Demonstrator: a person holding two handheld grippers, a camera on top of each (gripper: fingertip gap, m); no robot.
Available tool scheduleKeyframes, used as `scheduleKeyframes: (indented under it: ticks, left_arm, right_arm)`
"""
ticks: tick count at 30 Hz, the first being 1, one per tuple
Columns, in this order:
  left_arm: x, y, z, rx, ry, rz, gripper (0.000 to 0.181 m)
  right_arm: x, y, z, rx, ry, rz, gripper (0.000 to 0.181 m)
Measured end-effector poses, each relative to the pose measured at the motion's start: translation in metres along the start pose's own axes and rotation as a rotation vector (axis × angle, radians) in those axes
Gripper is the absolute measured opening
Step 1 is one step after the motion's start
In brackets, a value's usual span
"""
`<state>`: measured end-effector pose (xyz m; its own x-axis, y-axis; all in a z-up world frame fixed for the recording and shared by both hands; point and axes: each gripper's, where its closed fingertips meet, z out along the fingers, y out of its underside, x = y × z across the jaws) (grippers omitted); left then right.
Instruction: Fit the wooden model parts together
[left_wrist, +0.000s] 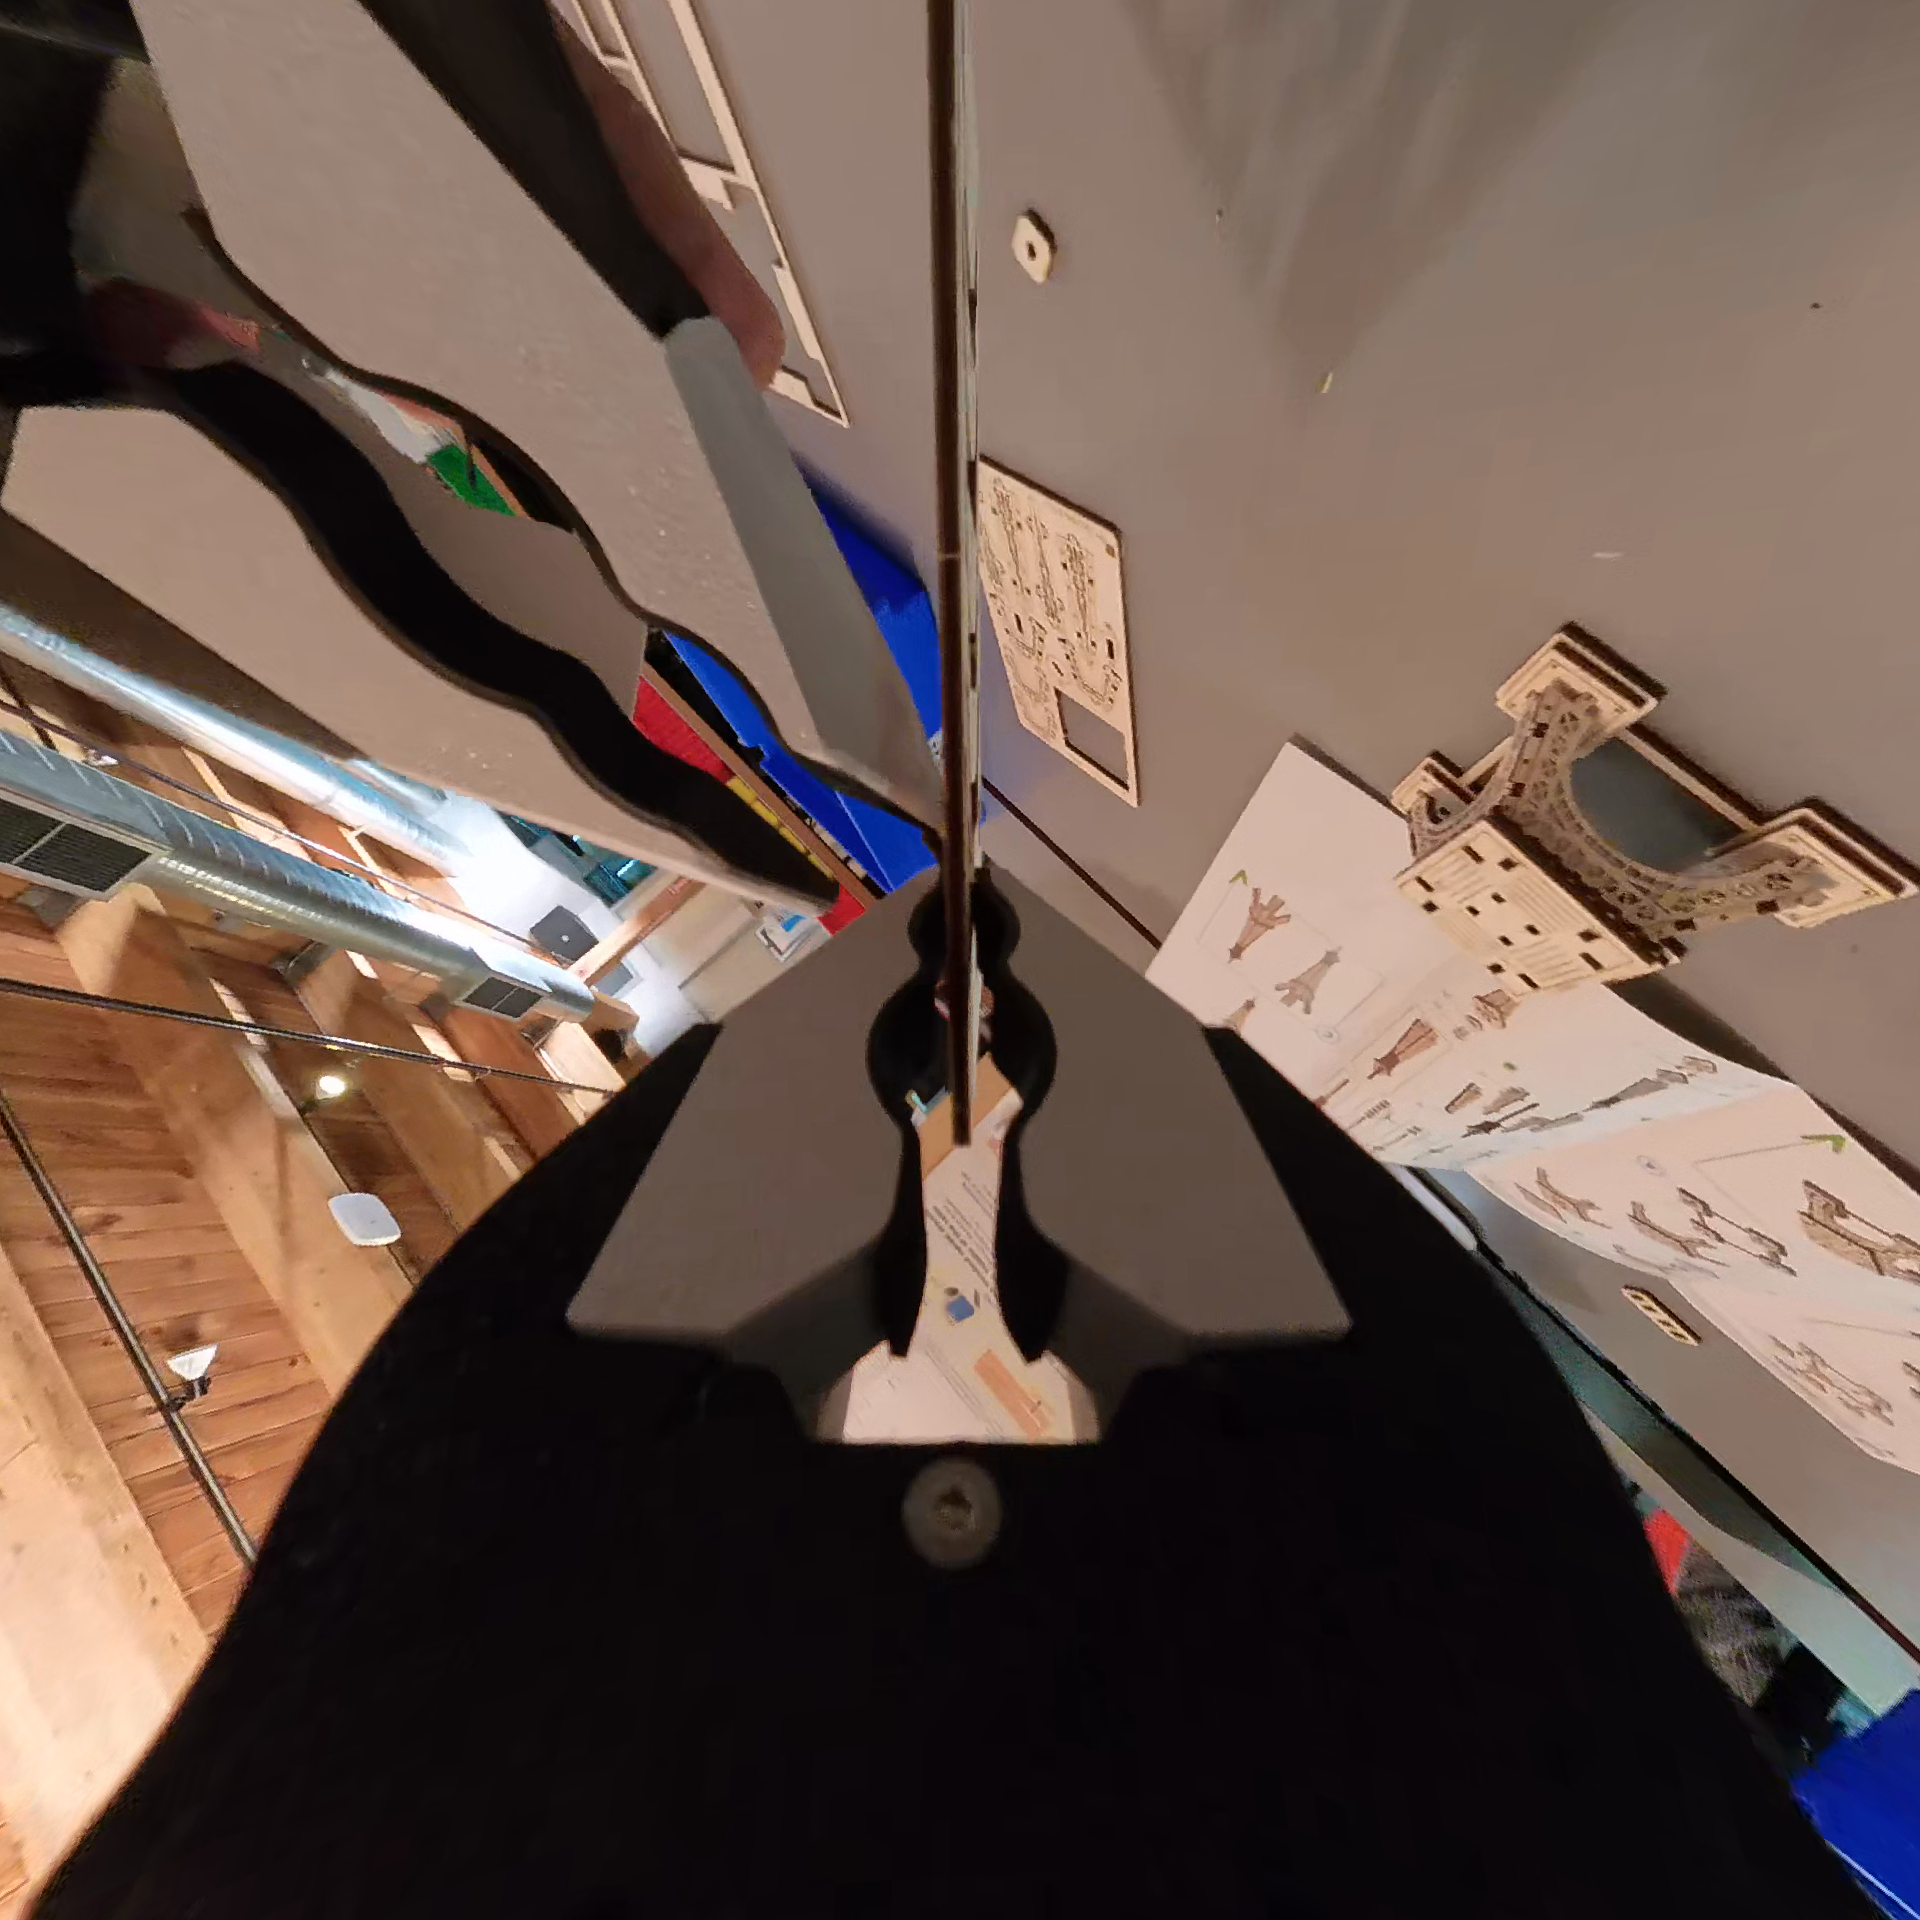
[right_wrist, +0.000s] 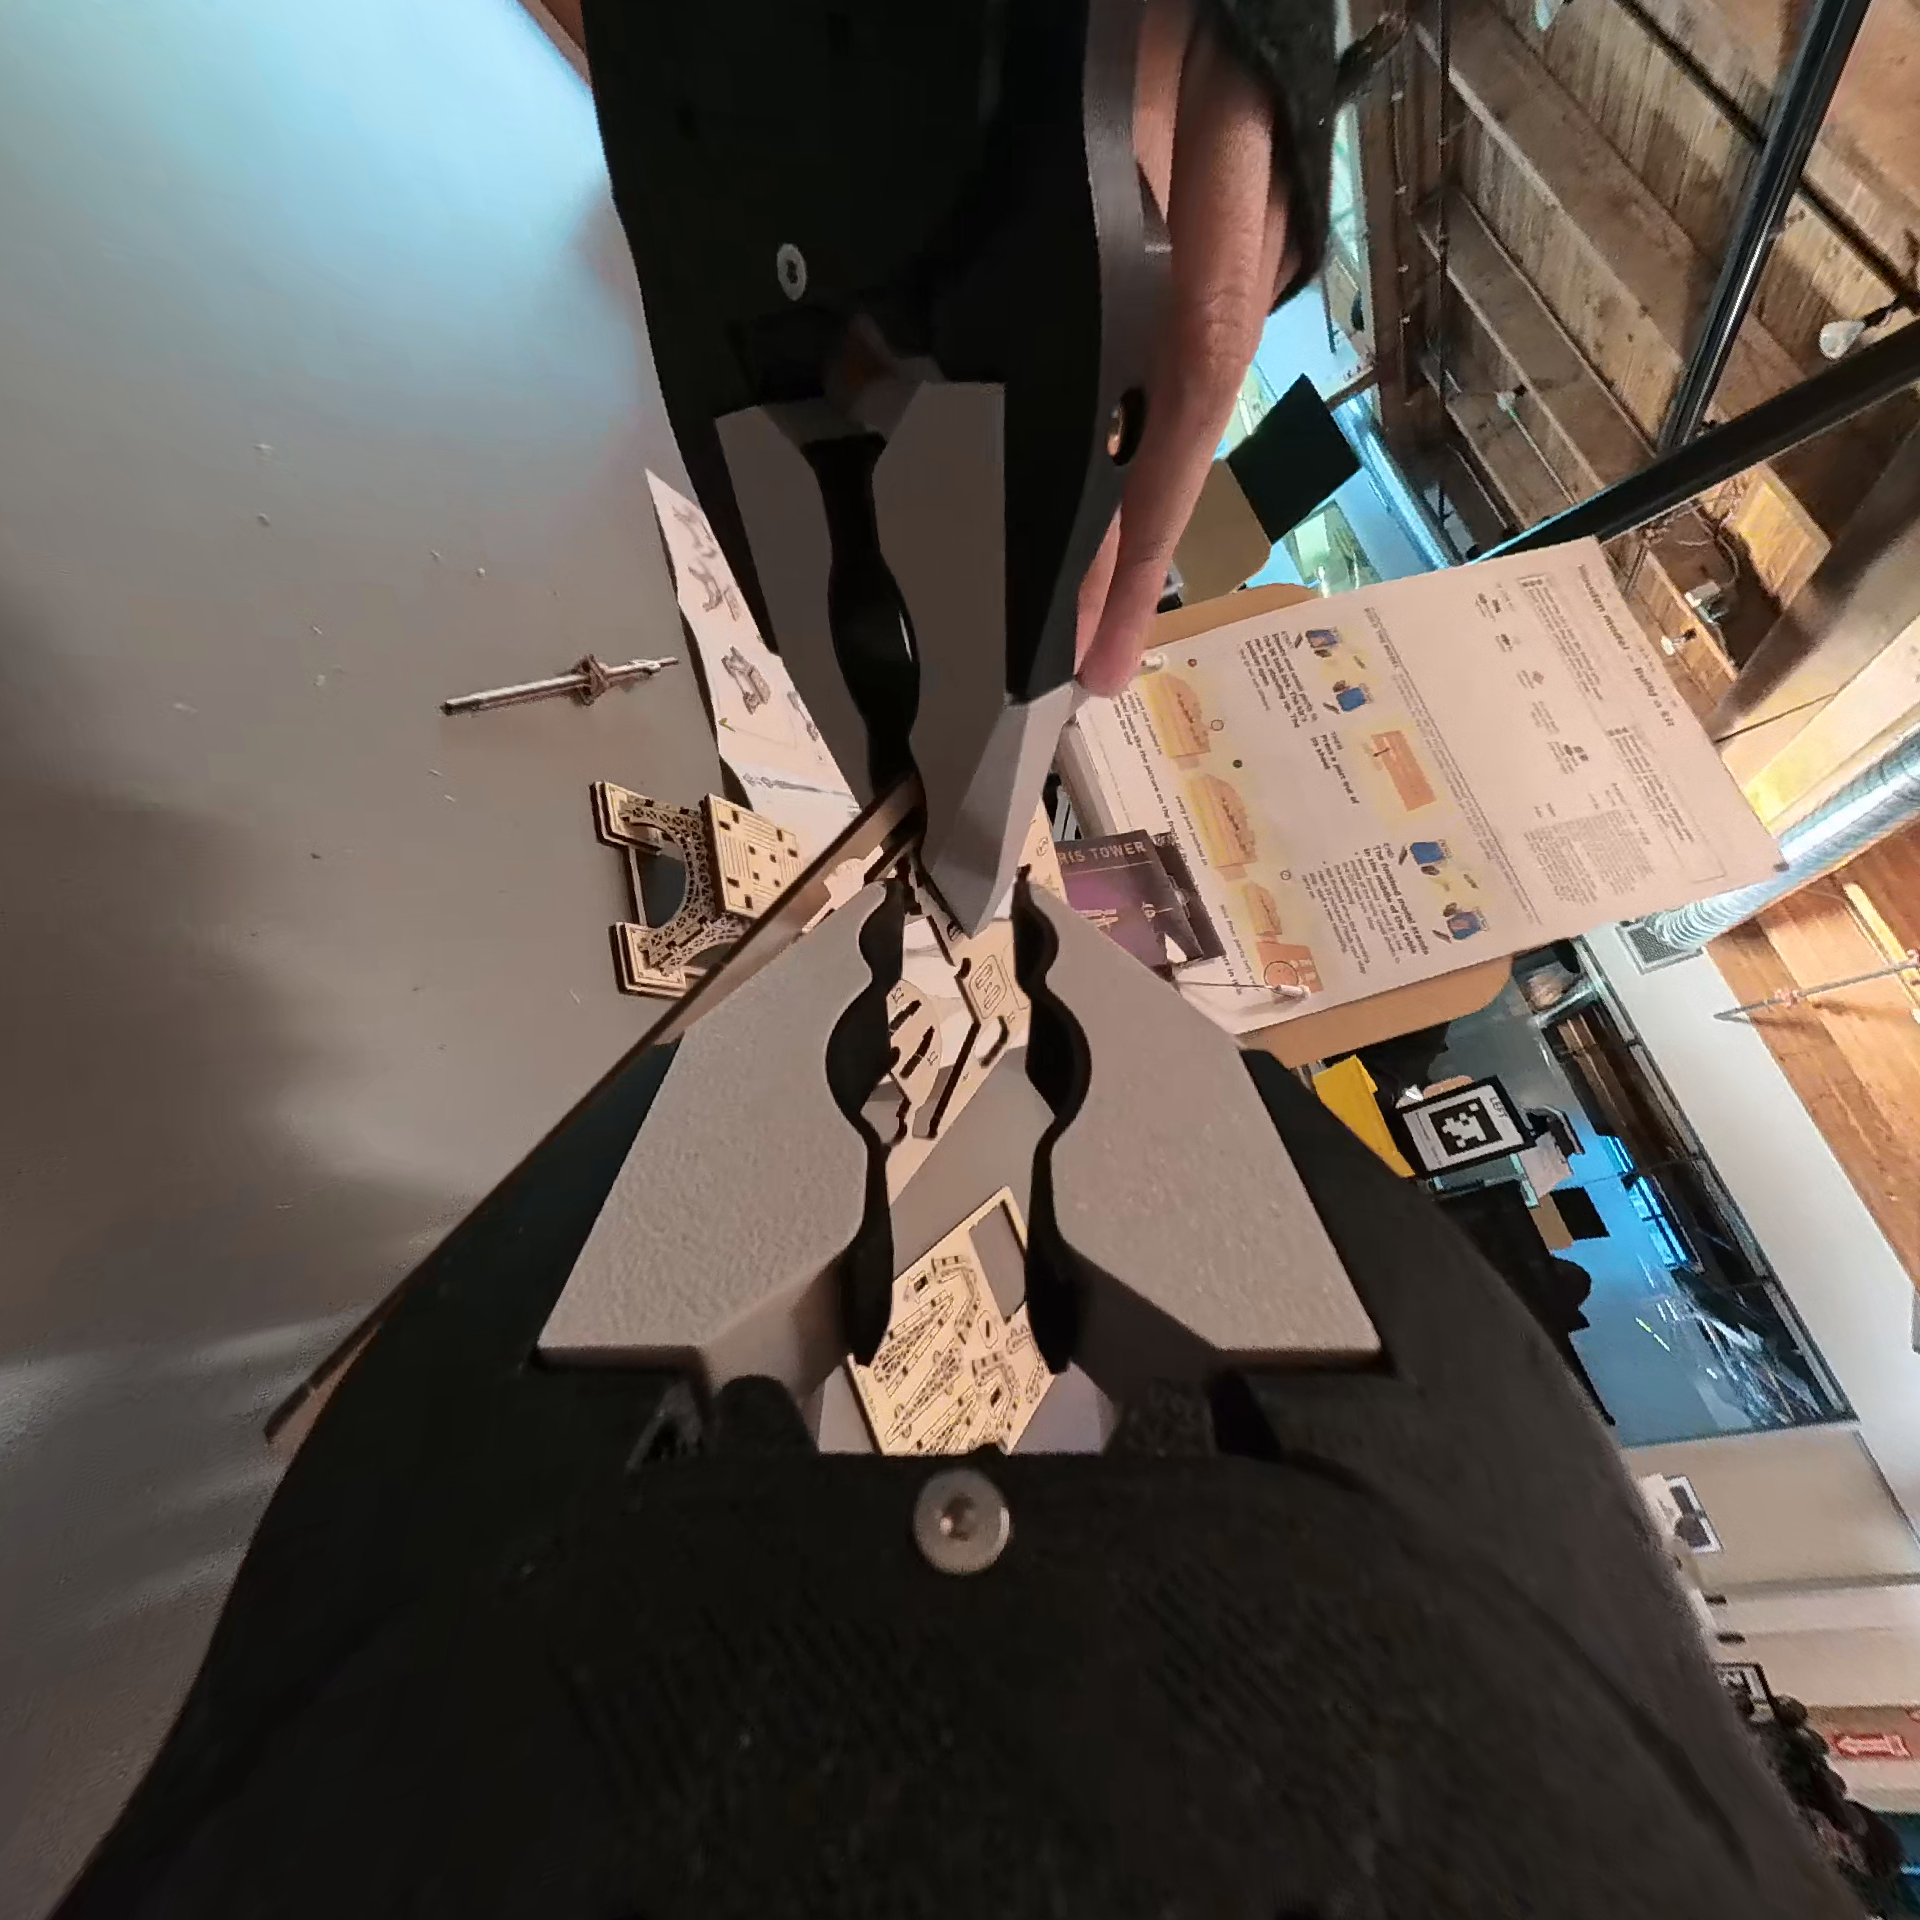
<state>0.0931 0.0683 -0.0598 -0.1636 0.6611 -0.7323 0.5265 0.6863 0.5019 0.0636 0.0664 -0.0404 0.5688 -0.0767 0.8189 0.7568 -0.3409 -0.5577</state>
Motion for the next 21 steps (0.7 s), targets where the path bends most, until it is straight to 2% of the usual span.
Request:
scheduleKeyframes:
  ticks: [6, 7, 8, 9, 10, 11, 12, 14, 17, 19, 21]
  left_arm:
    - [0.006, 0.005, 0.005, 0.044, 0.020, -0.170, 0.000]
    - [0.011, -0.008, 0.004, 0.126, 0.056, -0.173, 0.000]
    - [0.014, -0.032, 0.000, 0.252, 0.068, -0.193, 0.000]
    - [0.016, -0.048, 0.000, 0.295, 0.077, -0.210, 0.000]
    - [0.018, -0.044, 0.005, 0.217, 0.068, -0.197, 0.000]
    - [0.019, -0.028, 0.013, 0.110, 0.061, -0.198, 0.000]
    - [0.021, -0.013, 0.019, 0.051, 0.059, -0.239, 0.000]
    - [0.024, 0.005, 0.023, 0.031, 0.043, -0.319, 0.000]
    - [0.035, 0.033, 0.025, -0.116, 0.056, -0.315, 0.000]
    - [0.038, 0.040, 0.023, -0.186, 0.063, -0.323, 0.000]
    - [0.037, 0.033, 0.021, -0.163, 0.065, -0.379, 0.000]
  right_arm:
    - [0.004, 0.005, 0.007, 0.012, 0.052, 0.046, 0.016]
    - [0.018, 0.008, 0.005, -0.005, 0.147, 0.062, 0.000]
    - [0.041, 0.011, -0.002, -0.004, 0.302, 0.060, 0.000]
    - [0.043, 0.012, -0.004, 0.008, 0.293, 0.079, 0.000]
    - [0.029, 0.012, -0.003, 0.025, 0.177, 0.138, 0.000]
    - [0.019, 0.015, -0.003, 0.021, 0.108, 0.171, 0.000]
    - [0.018, 0.020, -0.004, 0.003, 0.103, 0.159, 0.007]
    - [0.016, 0.031, -0.006, -0.059, 0.063, 0.182, 0.021]
    - [-0.017, 0.030, -0.005, -0.077, -0.174, 0.320, 0.036]
    - [-0.025, 0.031, -0.001, -0.106, -0.191, 0.241, 0.039]
    - [-0.023, 0.037, 0.009, -0.169, -0.139, 0.157, 0.039]
